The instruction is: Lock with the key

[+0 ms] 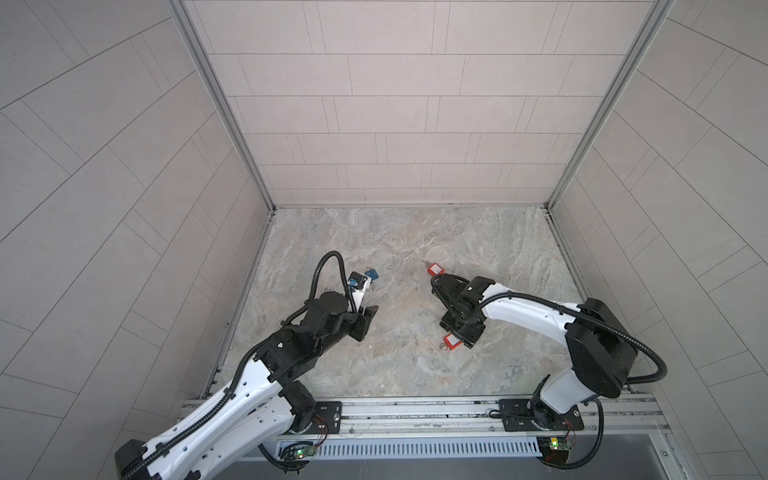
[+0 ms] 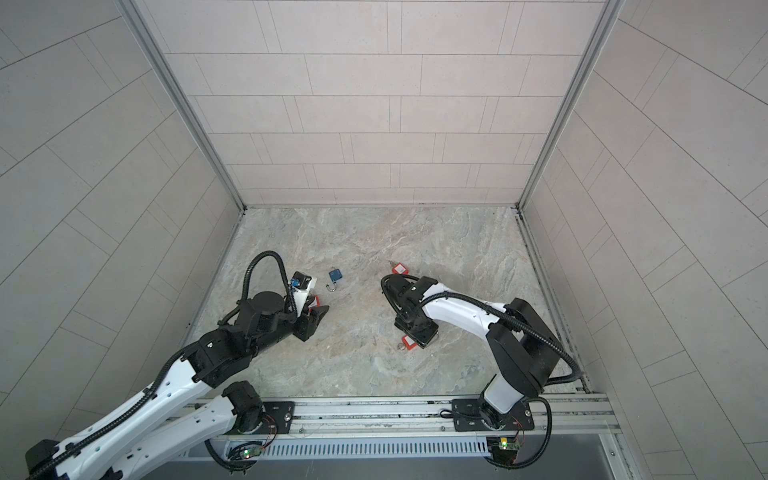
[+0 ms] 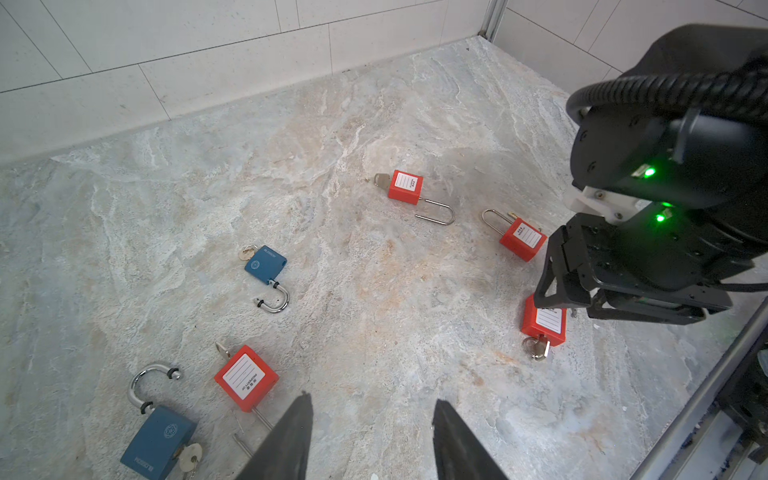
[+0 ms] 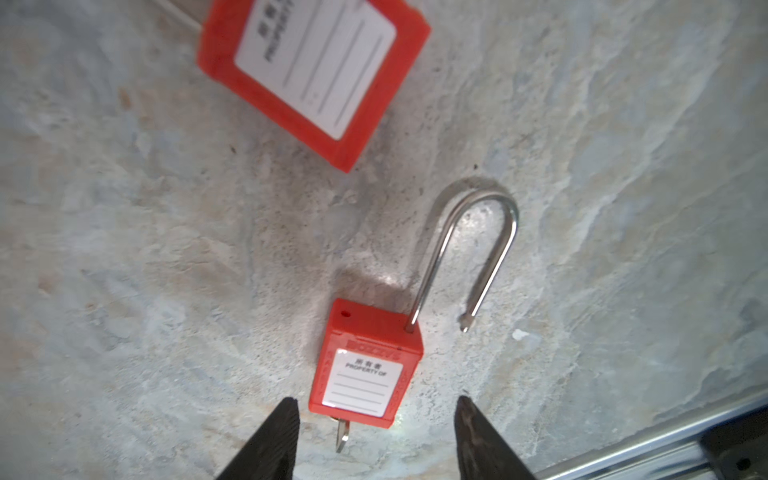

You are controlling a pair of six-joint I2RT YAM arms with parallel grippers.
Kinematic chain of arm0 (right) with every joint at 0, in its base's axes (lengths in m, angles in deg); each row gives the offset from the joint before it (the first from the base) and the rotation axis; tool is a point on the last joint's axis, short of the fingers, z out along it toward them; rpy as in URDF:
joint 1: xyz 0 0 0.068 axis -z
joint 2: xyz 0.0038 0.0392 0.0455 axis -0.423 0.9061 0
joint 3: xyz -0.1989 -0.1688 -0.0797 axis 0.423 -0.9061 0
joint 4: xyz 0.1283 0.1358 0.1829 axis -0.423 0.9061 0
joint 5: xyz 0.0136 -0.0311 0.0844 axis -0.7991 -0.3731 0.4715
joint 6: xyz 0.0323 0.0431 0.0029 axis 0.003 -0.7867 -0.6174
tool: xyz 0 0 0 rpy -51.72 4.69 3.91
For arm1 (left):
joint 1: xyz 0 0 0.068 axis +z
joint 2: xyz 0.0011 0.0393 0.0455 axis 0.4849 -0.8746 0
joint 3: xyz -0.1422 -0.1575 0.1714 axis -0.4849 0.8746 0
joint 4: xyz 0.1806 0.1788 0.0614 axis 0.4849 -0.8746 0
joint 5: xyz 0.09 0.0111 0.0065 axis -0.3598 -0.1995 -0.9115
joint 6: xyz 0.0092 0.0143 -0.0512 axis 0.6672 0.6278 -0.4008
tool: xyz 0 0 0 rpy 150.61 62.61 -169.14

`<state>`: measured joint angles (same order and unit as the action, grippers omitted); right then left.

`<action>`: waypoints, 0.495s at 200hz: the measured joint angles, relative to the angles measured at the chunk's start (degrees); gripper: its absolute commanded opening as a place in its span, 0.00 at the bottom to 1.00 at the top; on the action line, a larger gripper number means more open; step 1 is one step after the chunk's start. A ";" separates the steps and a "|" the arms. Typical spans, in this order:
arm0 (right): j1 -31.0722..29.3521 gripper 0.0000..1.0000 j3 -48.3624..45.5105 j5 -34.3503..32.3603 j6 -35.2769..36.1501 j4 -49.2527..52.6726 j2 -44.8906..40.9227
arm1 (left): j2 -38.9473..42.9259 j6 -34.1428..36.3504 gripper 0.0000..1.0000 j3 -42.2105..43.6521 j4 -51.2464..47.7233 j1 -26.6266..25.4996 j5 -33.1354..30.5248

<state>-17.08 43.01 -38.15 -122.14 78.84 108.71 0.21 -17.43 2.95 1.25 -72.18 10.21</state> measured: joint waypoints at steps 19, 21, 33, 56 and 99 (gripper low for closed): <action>0.00 0.63 1.25 0.11 -0.17 0.70 1.77 | 0.00 0.00 0.52 -0.02 -0.02 0.00 0.00; 0.00 0.63 1.51 0.20 -0.17 0.83 2.01 | 0.00 0.00 0.51 -0.02 -0.02 0.00 0.00; -0.07 0.64 3.02 0.28 -0.09 1.36 3.56 | 0.04 -0.02 0.52 -0.02 -0.04 0.00 -0.04; -0.39 0.65 5.77 0.24 -0.02 2.62 6.01 | 0.26 -0.02 0.52 -0.02 -0.07 0.00 -0.15; -0.83 0.65 9.07 0.59 0.55 4.66 9.64 | 0.92 -0.13 0.52 -0.02 -0.07 0.00 -0.50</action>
<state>-17.91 52.09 -37.56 -121.59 83.50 118.35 1.13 -17.56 2.93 1.18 -72.18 9.70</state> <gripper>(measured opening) 0.658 0.517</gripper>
